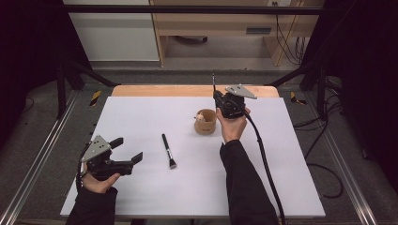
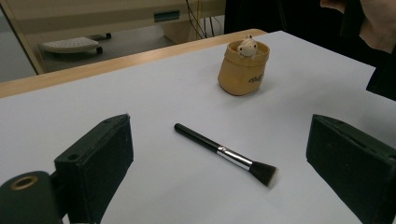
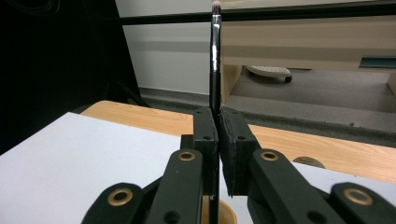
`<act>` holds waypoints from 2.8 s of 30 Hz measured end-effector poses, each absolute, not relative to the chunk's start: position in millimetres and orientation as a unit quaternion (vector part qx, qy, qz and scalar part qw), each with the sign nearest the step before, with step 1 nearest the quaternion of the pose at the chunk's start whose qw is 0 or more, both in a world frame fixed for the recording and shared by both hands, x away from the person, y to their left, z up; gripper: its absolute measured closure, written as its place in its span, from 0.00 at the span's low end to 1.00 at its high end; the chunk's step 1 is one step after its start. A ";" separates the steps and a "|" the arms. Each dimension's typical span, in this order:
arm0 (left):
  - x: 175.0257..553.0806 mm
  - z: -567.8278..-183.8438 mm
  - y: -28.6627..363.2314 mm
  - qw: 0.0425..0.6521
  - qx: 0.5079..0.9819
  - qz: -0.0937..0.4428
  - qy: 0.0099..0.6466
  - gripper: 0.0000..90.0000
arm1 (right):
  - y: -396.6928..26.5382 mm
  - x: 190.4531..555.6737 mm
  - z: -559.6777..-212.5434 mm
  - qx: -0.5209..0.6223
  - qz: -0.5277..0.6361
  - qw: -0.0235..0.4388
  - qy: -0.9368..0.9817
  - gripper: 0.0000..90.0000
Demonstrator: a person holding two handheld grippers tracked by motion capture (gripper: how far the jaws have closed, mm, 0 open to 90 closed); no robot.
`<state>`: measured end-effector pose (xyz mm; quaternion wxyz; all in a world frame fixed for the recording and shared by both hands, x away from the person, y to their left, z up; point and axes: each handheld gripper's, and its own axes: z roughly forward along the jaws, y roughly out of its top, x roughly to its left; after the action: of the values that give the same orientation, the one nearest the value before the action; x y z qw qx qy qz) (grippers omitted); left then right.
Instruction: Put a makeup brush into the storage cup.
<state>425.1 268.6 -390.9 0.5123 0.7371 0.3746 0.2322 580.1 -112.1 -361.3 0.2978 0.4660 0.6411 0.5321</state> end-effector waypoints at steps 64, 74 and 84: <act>423.9 -390.4 267.1 0.516 0.736 0.231 0.372 0.08 | -80.8 611.3 -414.3 0.482 0.491 0.270 0.674 0.95; 424.2 -390.6 266.5 0.514 0.737 0.232 0.373 0.08 | -87.8 607.9 -423.5 0.488 0.484 0.258 0.680 0.95; 424.3 -391.0 266.0 0.513 0.738 0.231 0.373 0.08 | -93.0 603.9 -429.4 0.488 0.464 0.248 0.696 0.95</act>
<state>424.3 266.0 -391.0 0.5128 0.7380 0.3729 0.2309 603.9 -93.0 -429.4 0.2483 0.4884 0.6959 0.4643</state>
